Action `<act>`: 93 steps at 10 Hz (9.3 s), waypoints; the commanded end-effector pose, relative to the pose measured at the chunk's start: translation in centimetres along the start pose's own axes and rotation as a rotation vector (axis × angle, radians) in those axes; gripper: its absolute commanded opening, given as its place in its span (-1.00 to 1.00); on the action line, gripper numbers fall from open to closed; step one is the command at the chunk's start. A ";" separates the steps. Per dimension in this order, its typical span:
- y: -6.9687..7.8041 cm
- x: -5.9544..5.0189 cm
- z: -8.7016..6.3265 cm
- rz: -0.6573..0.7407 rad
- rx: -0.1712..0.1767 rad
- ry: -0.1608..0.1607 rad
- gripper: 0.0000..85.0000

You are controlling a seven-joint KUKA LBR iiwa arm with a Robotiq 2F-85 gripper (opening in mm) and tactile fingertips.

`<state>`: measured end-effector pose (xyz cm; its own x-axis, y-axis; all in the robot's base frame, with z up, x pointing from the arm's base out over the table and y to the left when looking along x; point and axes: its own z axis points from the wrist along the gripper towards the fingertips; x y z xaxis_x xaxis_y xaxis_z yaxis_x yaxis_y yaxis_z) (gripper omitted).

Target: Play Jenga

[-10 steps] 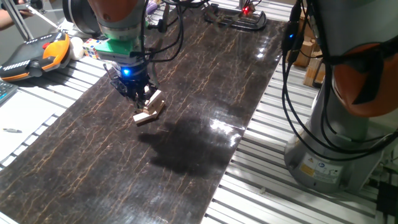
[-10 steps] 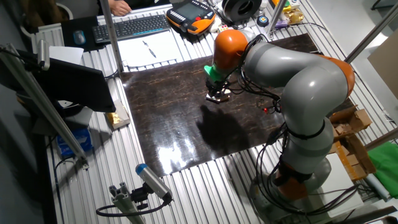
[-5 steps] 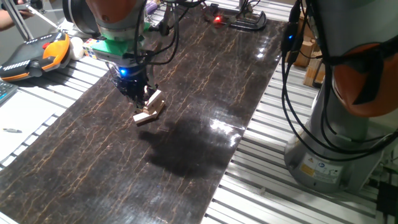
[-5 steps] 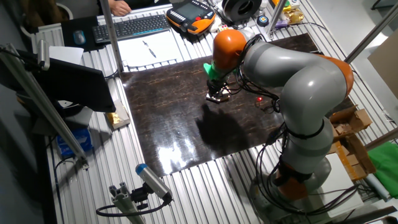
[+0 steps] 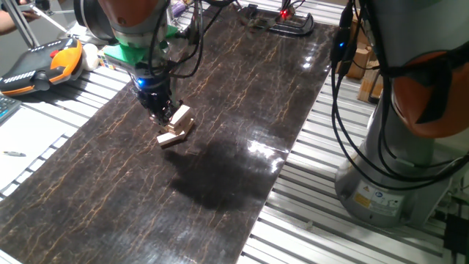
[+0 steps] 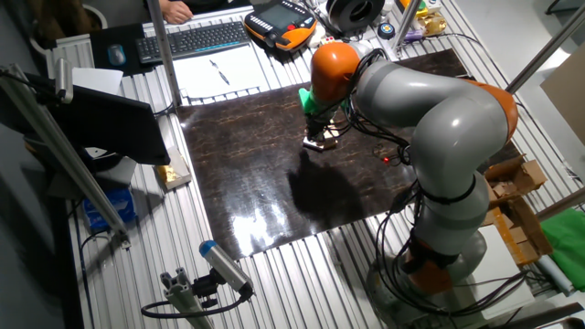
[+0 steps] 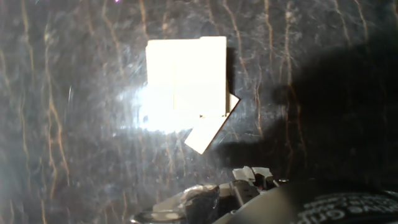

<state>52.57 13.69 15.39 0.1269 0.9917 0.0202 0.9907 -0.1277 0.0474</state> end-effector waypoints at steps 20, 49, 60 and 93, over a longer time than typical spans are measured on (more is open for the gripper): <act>1.9 0.6 1.8 0.143 0.058 0.016 0.33; 4.3 -1.3 11.7 0.324 -0.042 -0.023 0.45; 4.1 -1.6 12.2 0.376 -0.054 -0.045 0.22; 3.2 -0.7 12.2 0.444 -0.053 -0.058 -0.24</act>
<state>56.25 12.80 3.33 0.5429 0.8398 -0.0060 0.8361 -0.5399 0.0974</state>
